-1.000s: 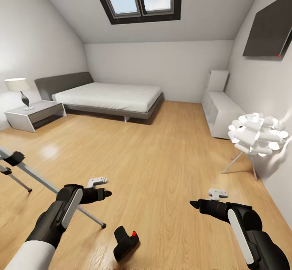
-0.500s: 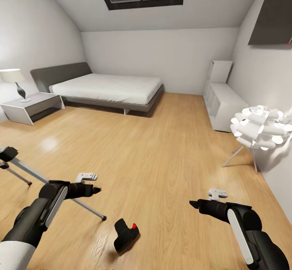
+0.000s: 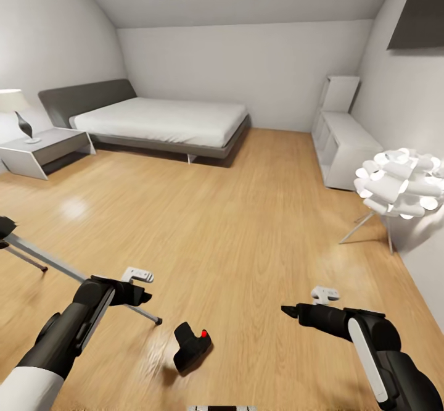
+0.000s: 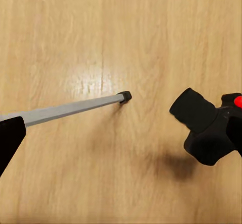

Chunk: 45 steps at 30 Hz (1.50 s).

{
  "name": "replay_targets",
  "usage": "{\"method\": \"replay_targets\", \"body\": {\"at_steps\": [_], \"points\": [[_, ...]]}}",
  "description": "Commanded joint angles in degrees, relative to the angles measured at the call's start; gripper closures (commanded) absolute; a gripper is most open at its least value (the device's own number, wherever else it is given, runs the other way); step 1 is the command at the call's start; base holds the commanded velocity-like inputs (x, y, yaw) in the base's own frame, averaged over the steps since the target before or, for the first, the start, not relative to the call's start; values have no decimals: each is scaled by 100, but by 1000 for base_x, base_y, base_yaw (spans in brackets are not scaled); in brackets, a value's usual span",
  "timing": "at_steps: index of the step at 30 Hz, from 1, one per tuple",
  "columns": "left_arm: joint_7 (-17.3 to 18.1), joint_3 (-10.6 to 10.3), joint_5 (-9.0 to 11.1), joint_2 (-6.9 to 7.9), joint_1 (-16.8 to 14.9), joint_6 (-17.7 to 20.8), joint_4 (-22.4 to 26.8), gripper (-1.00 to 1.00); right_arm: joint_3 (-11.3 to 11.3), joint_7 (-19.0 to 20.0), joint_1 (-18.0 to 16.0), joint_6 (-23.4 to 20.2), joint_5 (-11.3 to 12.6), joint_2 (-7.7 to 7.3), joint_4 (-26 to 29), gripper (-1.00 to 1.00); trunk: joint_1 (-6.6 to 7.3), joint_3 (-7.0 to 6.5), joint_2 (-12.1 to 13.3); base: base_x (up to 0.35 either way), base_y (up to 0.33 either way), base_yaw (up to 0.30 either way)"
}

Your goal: Attach the digital camera to the camera tripod in the bedroom.

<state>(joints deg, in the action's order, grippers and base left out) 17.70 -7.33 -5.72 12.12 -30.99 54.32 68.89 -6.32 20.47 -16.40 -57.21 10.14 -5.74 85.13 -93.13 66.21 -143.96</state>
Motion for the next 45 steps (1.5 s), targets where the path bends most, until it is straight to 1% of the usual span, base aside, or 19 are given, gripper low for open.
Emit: {"method": "replay_targets", "body": {"at_steps": [1, 7, 10, 12, 16, 17, 18, 19, 22, 24, 30, 45], "points": [[45, -10, -66, -4, -3, 13, -4, -100, -7, 89, -3, -54, 11, -3, 3, -100, -1, 28, -4, 0, 0, 0], [45, -13, -83, -35, -3, 17, -26, -100, -9, 511, -3, -168, 19, -12, 26, -100, -17, 161, -12, 0, 0, 0], [50, -14, -85, -42, -3, 17, -25, -100, -9, 794, -3, -185, 21, -15, 32, -100, -24, 227, -16, 0, 0, 0], [50, -14, -86, -46, -3, 17, -25, -100, -9, 1049, -3, -191, 18, -17, 38, -100, -29, 272, -19, 0, 0, 0], [55, -14, -86, -49, -3, 18, -24, -100, -15, 1695, -3, -201, 8, -42, 44, -100, -40, 360, -24, 0, 0, 0], [55, -14, -85, -50, -3, 18, -24, -100, -15, 1864, -3, -205, 4, -62, 43, -100, -42, 382, -25, 0, 0, 0], [56, -14, -82, -51, -3, 18, -24, -100, -13, 2185, -3, -211, -2, -124, 42, -100, -45, 404, -27, 0, 0, 0], [57, -14, -82, -51, -3, 18, -24, -100, -12, 2332, -3, -213, -4, -162, 41, -100, -47, 427, -28, 0, 0, 0], [57, -14, -80, -52, -3, 18, -21, -100, -15, 2692, -3, -217, -6, -270, 40, -100, -55, 493, -32, 0, 0, 0], [57, -14, -79, -52, -3, 18, -19, -100, -16, 2858, -3, -218, -5, -321, 40, -100, -60, 537, -35, 0, 0, 0], [58, -14, -78, -52, -3, 18, 29, -100, -20, 3137, -3, -220, -14, -406, 39, -100, -76, 670, -43, 0, 0, 0], [61, -14, -85, -47, -3, 18, 37, -100, -21, 3164, -3, -228, -31, -413, 32, -100, -115, 1003, -63, 0, 0, 0]]}}
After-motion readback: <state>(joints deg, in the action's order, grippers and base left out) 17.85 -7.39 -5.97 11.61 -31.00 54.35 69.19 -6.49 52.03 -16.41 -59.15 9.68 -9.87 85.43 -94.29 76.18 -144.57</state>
